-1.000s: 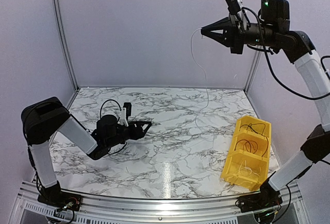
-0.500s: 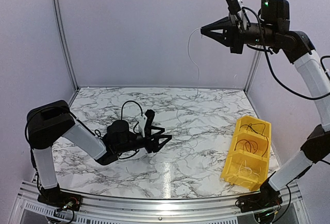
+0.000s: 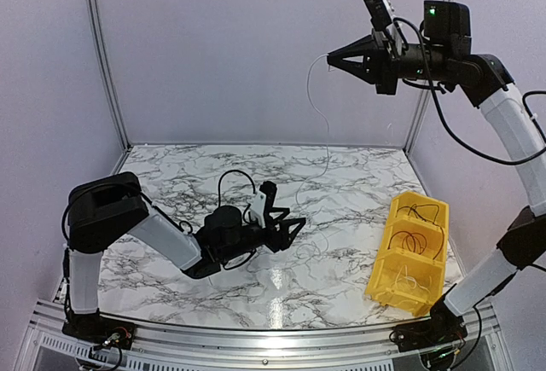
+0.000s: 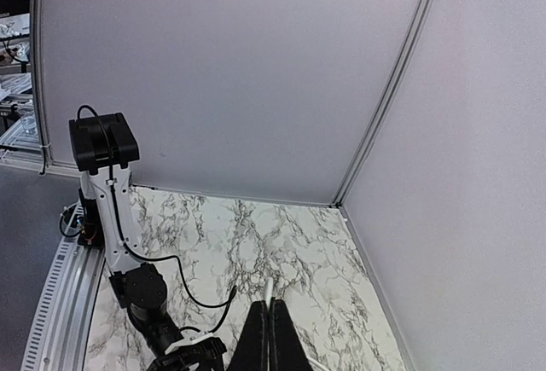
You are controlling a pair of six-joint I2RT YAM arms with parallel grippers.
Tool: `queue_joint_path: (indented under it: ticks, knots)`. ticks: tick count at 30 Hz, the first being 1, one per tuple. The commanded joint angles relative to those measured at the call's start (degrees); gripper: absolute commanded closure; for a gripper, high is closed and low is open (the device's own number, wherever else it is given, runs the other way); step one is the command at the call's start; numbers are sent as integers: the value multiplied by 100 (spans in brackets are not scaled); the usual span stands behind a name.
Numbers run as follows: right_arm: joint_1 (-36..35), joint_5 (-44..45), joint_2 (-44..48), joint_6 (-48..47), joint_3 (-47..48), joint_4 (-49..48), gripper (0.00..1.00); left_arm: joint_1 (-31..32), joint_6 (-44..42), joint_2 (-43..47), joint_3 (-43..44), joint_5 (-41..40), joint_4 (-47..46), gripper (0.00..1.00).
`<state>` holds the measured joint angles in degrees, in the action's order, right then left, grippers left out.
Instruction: Untangle the cables
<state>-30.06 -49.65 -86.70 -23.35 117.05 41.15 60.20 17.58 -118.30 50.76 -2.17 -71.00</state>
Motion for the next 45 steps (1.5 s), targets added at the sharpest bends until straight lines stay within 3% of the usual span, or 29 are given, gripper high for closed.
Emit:
queue_joint_path:
  ticks: [1,6,13,23,35,45]
  knots:
    - [47,-141,21,129,10,-145,100,-26,-244,-258,391,-264,111,34]
    - [49,-134,13,123,10,-143,100,-33,-436,-524,776,149,129,46]
    - [51,250,0,4,235,-84,100,-141,-103,-651,775,-299,190,100]
    - [1247,889,124,225,1037,-578,100,-524,995,-931,395,-388,327,100]
    - [2575,656,976,266,-1036,-1004,100,-612,1112,-758,138,-431,164,100]
    - [3142,541,1838,-273,-2023,-205,100,-718,1261,-747,26,-432,-35,100]
